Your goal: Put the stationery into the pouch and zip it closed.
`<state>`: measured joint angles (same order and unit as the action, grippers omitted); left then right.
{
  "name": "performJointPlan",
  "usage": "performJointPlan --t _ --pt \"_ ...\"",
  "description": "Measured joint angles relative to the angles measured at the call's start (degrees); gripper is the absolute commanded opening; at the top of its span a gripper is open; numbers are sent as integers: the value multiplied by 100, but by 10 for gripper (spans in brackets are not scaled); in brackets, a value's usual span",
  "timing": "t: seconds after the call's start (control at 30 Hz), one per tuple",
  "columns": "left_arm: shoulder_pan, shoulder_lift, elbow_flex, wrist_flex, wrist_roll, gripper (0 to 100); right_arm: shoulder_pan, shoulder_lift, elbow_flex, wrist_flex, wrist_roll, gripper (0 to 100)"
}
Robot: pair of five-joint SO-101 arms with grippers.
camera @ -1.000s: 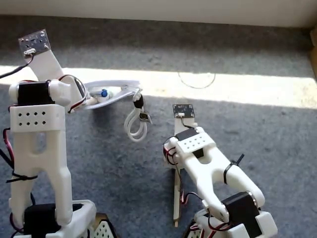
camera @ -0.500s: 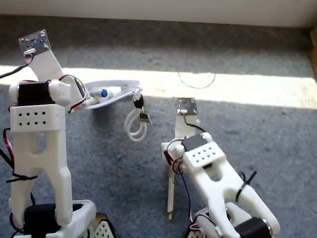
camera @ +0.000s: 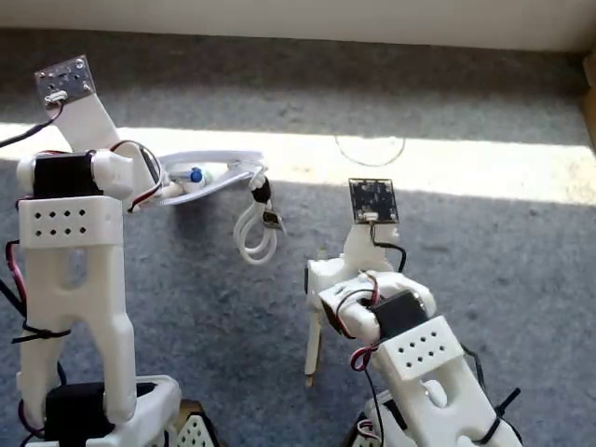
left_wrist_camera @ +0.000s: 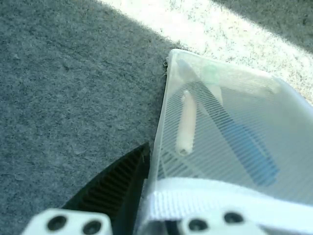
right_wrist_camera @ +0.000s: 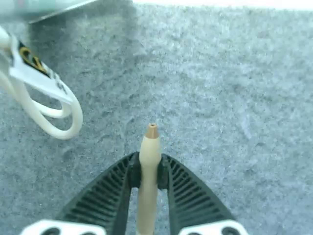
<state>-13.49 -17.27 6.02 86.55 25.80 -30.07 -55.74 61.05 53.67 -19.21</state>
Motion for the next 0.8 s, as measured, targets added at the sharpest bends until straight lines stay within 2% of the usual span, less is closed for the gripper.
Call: performJointPlan --t 0.33,0.57,0.8 --pt "0 0 0 0 0 35 0 -1670 9 -44 0 5" --pt "0 0 0 0 0 35 -9 -1996 9 -782 448 5" --pt "0 0 0 0 0 35 -9 -2013 9 -914 571 5"
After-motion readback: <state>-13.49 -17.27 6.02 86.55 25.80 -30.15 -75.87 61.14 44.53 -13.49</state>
